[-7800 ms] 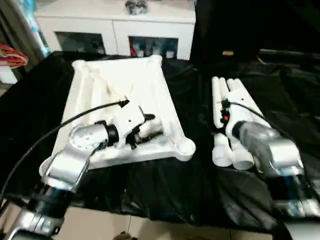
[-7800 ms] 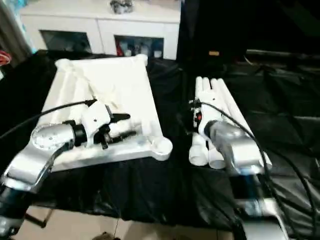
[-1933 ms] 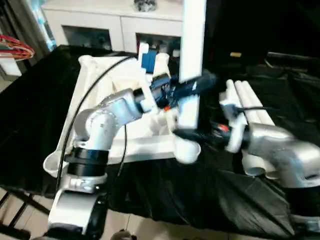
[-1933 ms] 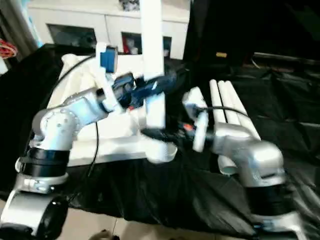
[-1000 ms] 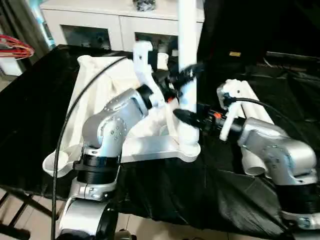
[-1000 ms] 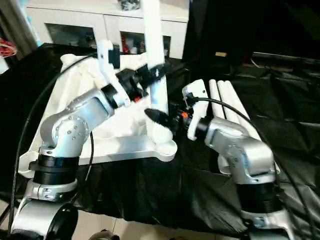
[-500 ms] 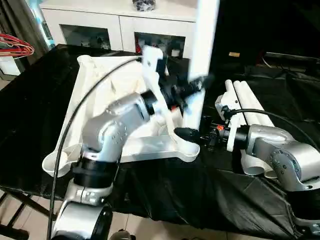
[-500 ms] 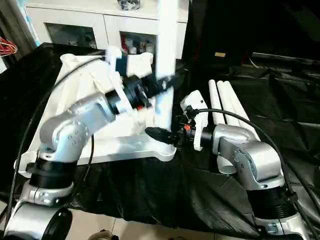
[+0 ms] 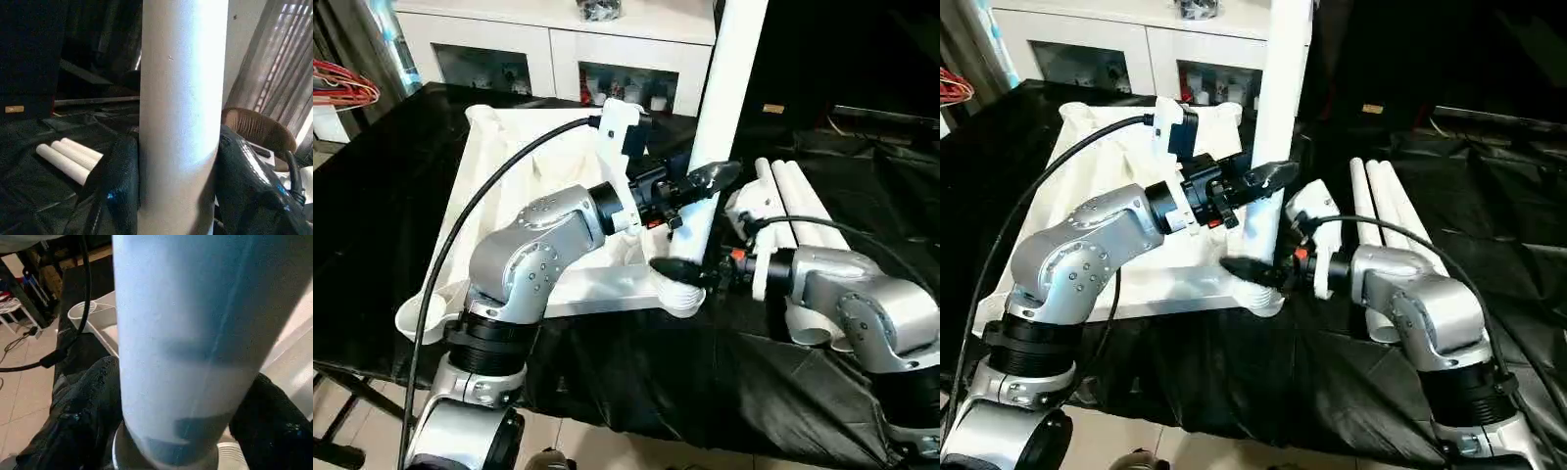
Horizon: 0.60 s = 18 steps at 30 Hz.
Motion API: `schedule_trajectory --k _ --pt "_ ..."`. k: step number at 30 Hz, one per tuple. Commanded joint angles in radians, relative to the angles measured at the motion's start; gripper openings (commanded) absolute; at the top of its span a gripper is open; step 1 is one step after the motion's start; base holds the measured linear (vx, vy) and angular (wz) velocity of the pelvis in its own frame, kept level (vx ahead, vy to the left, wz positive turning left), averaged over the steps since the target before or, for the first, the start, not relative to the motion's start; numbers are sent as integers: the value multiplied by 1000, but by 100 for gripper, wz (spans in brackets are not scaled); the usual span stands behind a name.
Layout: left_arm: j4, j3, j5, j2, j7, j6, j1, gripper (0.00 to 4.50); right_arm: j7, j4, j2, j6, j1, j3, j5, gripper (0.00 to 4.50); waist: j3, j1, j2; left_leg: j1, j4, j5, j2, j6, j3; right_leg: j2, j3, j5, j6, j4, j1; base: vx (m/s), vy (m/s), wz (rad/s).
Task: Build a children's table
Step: Pick table leg
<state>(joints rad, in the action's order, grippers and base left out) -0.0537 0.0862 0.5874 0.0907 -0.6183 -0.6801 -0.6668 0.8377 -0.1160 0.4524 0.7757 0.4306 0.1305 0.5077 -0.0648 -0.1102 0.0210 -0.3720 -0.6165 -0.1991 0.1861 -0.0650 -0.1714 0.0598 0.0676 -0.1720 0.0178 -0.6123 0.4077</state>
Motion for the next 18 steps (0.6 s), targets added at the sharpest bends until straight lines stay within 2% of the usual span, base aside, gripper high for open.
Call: schedule_trajectory --k 1,2,8,9,12,18 --pt "-22 7 6 -1 -8 -5 -9 185 3 0 4 8 -3 4 -1 302 75 1 16 6 68 -62 40 28 9 79 -52 -223 152 68 -61 0 0 0" --pt "-22 8 8 -1 -11 -6 -10 185 2 3 1 8 -2 4 -1 299 75 0 13 6 68 -64 40 27 9 79 -51 -226 152 68 -61 0 0 0" --pt "-23 22 7 7 -30 -7 -9 185 -5 16 -8 6 5 -2 0 250 76 0 13 6 68 -63 39 24 9 78 -51 -226 150 68 -61 0 0 0" --pt "-24 24 7 10 -35 -10 -7 185 -5 15 -8 6 5 -2 0 241 77 0 10 7 68 -60 40 24 10 78 -51 -215 153 66 -61 0 0 0" --pt "-20 25 12 9 -43 -13 -9 185 -3 19 -7 3 7 -4 1 208 76 1 12 6 68 -62 40 24 9 78 -51 -210 158 66 -62 0 0 0" --pt "-3 35 -5 13 -41 -4 -18 185 1 8 -9 0 -1 -3 2 194 77 1 11 7 68 -64 40 22 9 78 -51 -211 158 67 -62 0 0 0"
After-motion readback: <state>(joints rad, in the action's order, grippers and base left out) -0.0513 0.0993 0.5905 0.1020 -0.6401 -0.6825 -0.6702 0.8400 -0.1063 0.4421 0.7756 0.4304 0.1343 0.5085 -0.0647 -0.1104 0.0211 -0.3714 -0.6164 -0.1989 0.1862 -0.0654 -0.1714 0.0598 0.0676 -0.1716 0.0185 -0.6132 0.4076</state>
